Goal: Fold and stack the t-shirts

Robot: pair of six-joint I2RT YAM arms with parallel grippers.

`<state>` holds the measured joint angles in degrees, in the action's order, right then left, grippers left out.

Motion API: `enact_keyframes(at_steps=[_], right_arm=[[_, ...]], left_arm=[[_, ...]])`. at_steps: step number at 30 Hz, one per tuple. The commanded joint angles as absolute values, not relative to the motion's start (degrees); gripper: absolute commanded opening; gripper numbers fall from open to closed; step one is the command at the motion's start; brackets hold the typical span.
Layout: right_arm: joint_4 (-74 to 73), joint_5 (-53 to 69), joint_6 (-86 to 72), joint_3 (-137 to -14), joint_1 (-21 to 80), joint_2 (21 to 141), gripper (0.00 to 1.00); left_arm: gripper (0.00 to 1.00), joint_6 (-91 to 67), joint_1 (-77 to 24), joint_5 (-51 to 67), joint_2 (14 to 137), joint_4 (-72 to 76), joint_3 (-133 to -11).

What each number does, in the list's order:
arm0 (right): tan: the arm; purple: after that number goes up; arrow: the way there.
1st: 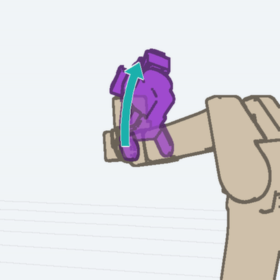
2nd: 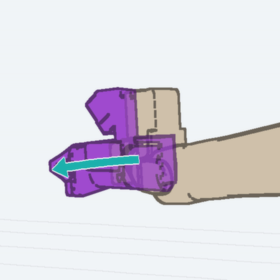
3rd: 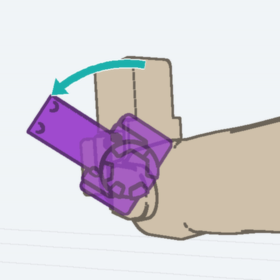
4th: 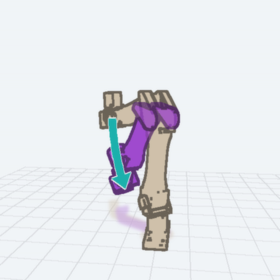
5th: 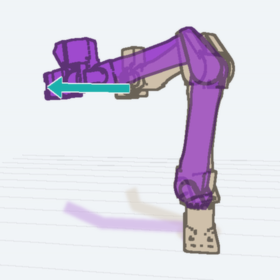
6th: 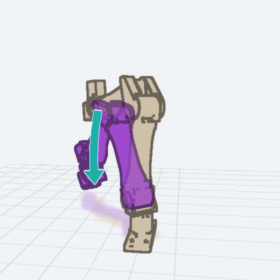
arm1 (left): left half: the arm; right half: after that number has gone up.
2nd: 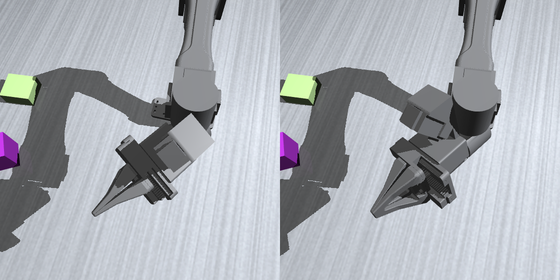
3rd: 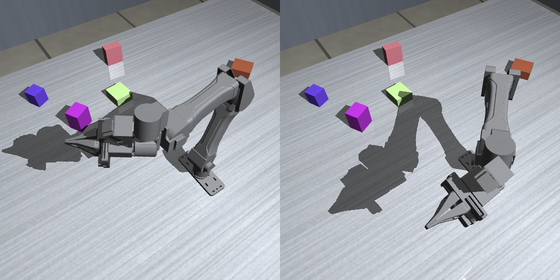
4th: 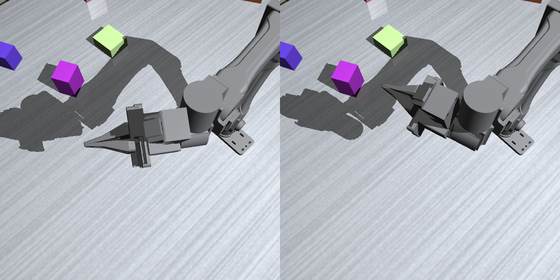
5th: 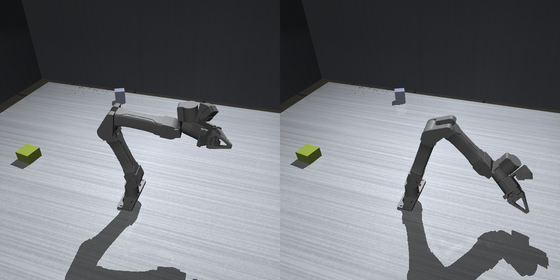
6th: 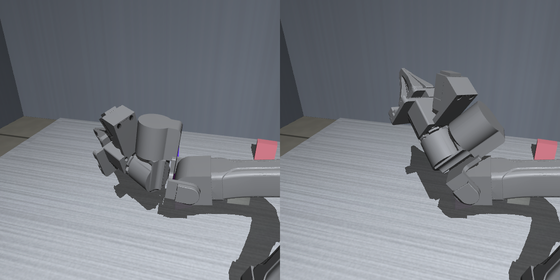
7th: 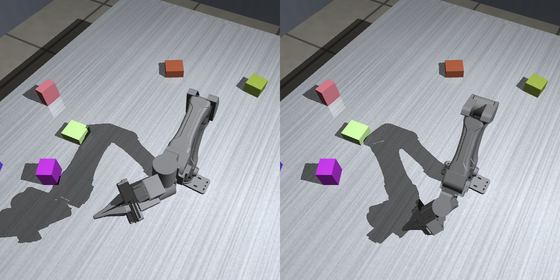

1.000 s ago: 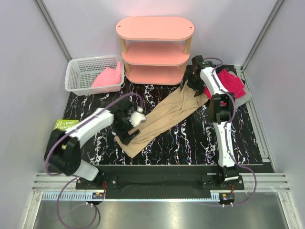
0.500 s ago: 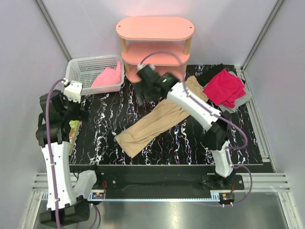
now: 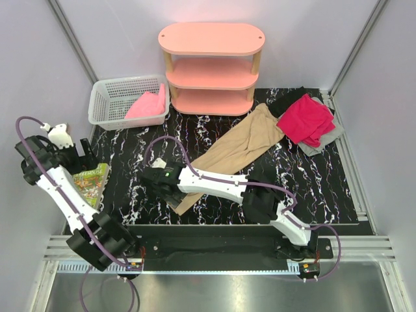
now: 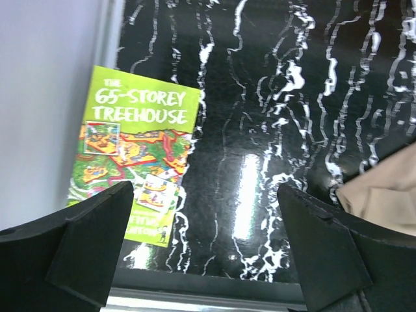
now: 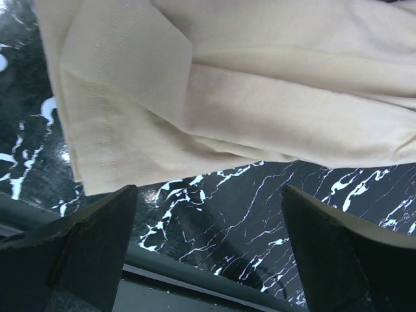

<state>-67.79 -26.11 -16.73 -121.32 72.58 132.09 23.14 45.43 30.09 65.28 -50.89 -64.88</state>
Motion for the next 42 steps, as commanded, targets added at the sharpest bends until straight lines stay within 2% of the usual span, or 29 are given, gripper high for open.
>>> enact_keyframes(at_steps=[1, 8, 12, 18, 27, 29, 34, 42], right_arm=[[-68.1, -29.3, -18.8, -125.8, 74.4, 132.9, 1.00], [-67.1, -24.6, -18.5, -132.3, 74.8, 138.9, 0.98], [-68.2, -23.7, -18.3, -138.4, 75.4, 143.2, 0.96], [-68.3, -21.3, -18.4, -141.7, 76.6, 146.9, 0.94], [-68.2, -20.2, -18.2, -143.6, 76.9, 150.3, 0.90], [-67.9, -20.1, -18.2, -143.9, 76.8, 151.2, 0.88], [-67.9, -18.8, -18.5, -140.8, 75.5, 151.6, 0.68], [-63.7, -13.6, -20.9, -131.5, 72.9, 148.9, 0.53]], left_arm=[[0.99, 25.8, 46.7, 39.2, 66.3, -52.6, -67.8], [0.99, 26.0, 49.1, 41.7, 67.8, -53.2, -68.6], [0.99, 26.6, 52.3, 45.9, 72.9, -55.4, -71.9], [0.99, 29.5, 53.5, 47.7, 77.6, -57.9, -72.8], [0.98, 31.9, 53.4, 47.3, 76.9, -58.4, -71.5], [0.98, 32.5, 53.4, 47.2, 76.3, -58.5, -71.1], [0.98, 33.4, 53.5, 46.2, 75.8, -58.5, -70.5], [0.98, 33.6, 53.5, 45.8, 76.3, -58.5, -70.4]])
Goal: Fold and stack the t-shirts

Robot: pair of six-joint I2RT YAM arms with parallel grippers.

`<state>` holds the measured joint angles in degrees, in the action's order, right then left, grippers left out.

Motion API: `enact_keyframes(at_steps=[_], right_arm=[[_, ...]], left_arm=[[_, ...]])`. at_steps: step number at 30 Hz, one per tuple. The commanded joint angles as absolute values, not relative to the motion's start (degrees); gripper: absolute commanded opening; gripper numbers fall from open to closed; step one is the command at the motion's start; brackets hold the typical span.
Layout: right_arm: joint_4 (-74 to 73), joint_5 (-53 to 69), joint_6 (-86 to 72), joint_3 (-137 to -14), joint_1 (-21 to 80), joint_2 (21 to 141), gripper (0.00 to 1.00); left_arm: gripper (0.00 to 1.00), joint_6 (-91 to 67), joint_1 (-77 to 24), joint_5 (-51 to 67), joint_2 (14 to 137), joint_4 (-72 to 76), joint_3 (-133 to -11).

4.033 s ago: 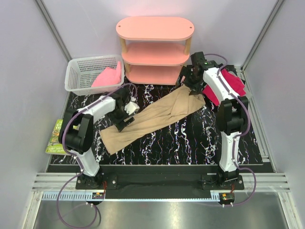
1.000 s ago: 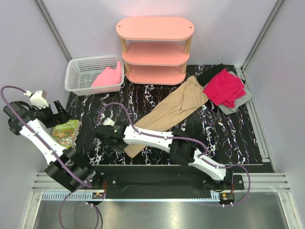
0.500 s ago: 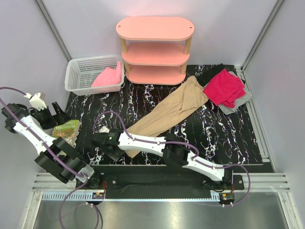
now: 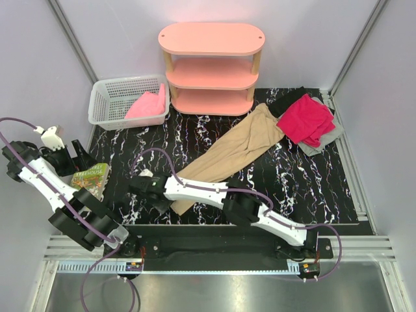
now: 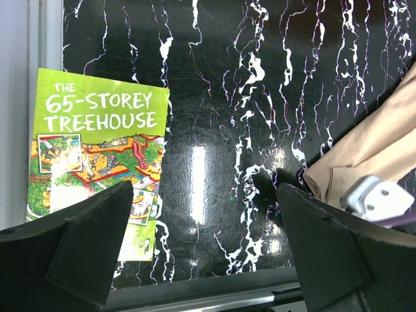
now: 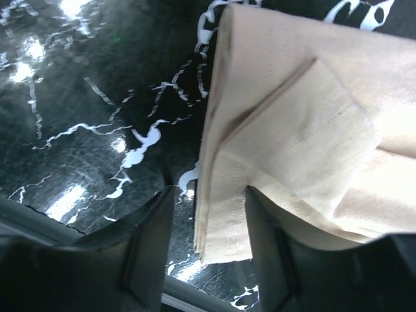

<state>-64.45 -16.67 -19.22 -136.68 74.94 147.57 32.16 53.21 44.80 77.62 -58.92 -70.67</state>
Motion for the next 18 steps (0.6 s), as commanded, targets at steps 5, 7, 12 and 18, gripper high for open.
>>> enact_keyframes(at_steps=[5, 7, 12, 18], right_arm=[[-61.3, -11.2, -20.9, -127.2, 71.1, 147.7, 0.48], [-60.0, -10.7, -21.0, -125.6, 70.3, 147.1, 0.46], [-59.2, -8.1, -20.7, -124.7, 70.0, 147.7, 0.43], [-58.1, -4.9, -21.7, -123.3, 70.0, 150.4, 0.27]], left_arm=[[0.98, 34.5, 53.5, 46.0, 75.8, -58.7, -69.6], [0.98, 34.8, 53.5, 46.0, 75.7, -58.7, -69.3], [0.98, 35.1, 53.6, 45.7, 76.0, -58.7, -69.4], [0.98, 36.0, 53.7, 45.4, 75.7, -59.0, -69.5]])
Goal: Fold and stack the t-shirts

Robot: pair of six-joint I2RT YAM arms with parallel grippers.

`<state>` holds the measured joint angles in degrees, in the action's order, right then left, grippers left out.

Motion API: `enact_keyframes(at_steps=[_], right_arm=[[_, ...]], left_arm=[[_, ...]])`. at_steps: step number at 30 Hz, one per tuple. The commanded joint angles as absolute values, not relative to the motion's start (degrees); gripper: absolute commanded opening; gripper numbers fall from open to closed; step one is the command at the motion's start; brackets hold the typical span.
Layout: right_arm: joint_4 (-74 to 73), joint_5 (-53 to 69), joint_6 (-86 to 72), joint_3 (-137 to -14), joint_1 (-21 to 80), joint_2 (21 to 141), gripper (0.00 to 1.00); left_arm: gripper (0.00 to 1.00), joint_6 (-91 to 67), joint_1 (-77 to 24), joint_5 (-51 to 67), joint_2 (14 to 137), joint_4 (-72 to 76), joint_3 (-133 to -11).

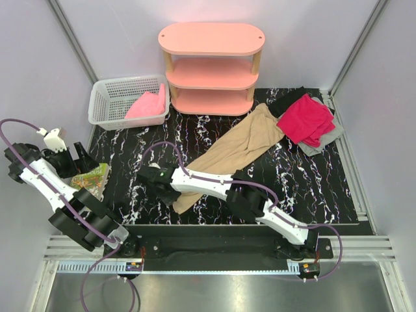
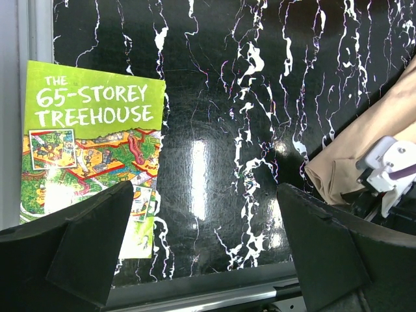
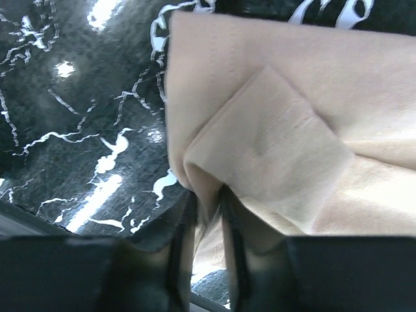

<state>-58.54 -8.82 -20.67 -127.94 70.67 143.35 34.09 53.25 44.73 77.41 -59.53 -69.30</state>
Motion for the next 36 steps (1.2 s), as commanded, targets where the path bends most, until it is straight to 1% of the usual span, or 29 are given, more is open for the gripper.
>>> enact_keyframes(at_steps=[1, 4, 9, 15, 19, 23, 28, 30, 33, 34, 36], right_arm=[[-58.0, -4.7, -21.9, -123.1, 70.0, 151.1, 0.18], [-58.0, -4.2, -22.1, -123.0, 70.0, 151.3, 0.00], [-59.1, -3.9, -21.1, -124.7, 71.4, 147.3, 0.00], [-63.1, -0.9, -20.7, -129.5, 73.3, 137.6, 0.00], [-63.4, 3.2, -22.0, -130.5, 73.7, 134.2, 0.00], [-64.8, 5.0, -21.8, -133.9, 75.1, 132.8, 0.00], [-64.9, 5.7, -21.8, -134.2, 75.1, 127.4, 0.00], [-65.3, 5.4, -21.9, -132.9, 74.8, 124.8, 0.00], [-64.0, 3.7, -22.3, -125.6, 73.5, 119.8, 0.00], [-62.9, 3.8, -22.7, -119.8, 72.8, 118.2, 0.00], [-58.6, 4.5, -23.9, -113.4, 69.9, 113.2, 0.00]], left_arm=[[0.98, 36.2, 53.8, 45.4, 75.7, -59.0, -69.5], [0.97, 36.3, 53.8, 45.3, 75.8, -59.1, -69.6], [0.97, 36.5, 53.9, 45.5, 76.2, -59.2, -69.6], [0.97, 36.4, 53.9, 46.1, 76.8, -59.2, -70.0], [0.97, 36.1, 53.9, 46.4, 77.2, -59.2, -70.7], [0.97, 36.2, 53.9, 46.6, 77.3, -59.3, -70.4], [0.97, 36.7, 53.9, 46.4, 77.3, -59.4, -70.1], [0.97, 36.7, 53.9, 46.5, 77.6, -59.3, -70.4], [0.96, 36.5, 53.9, 46.8, 77.6, -59.4, -70.8], [0.96, 36.4, 53.9, 46.9, 77.6, -59.4, -70.8], [0.96, 36.6, 53.9, 47.1, 77.6, -59.7, -70.9]])
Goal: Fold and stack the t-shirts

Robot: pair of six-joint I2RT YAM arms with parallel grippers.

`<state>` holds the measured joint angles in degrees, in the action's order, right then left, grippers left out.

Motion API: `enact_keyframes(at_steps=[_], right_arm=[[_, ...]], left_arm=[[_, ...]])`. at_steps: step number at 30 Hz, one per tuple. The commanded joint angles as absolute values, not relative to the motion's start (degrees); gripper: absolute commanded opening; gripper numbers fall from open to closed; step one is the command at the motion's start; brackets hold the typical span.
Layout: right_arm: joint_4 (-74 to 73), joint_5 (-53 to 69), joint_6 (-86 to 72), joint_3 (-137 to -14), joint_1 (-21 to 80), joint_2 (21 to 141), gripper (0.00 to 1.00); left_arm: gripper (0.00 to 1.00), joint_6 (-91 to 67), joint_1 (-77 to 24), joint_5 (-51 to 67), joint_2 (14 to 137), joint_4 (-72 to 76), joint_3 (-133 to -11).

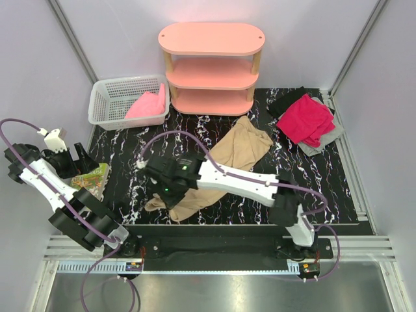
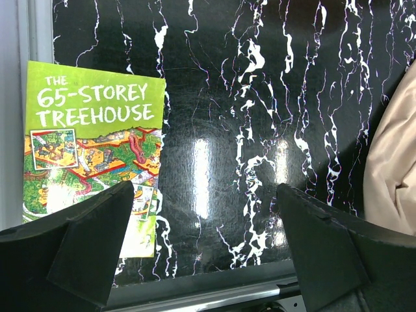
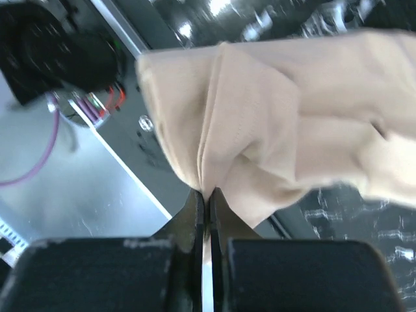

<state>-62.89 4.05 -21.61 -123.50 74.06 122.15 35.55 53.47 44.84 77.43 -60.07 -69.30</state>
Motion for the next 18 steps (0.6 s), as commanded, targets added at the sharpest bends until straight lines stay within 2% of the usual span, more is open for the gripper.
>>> enact_keyframes(at_steps=[1, 6, 10, 18], right_arm=[[-57.1, 5.6, -24.3, -107.8, 68.5, 111.6, 0.00], [-51.6, 7.6, -24.4, -97.5, 60.8, 104.8, 0.00], [-48.4, 9.8, -23.9, -91.9, 55.0, 104.0, 0.00], [-43.2, 12.8, -23.6, -89.5, 49.0, 107.0, 0.00]], left_arm=[[0.96, 36.6, 53.9, 47.1, 77.6, -59.6, -71.0], [0.96, 36.7, 53.8, 47.5, 77.4, -60.1, -71.5], [0.97, 36.5, 53.8, 48.6, 77.4, -60.6, -71.8], [0.97, 37.3, 53.7, 49.3, 76.8, -61.7, -71.6]])
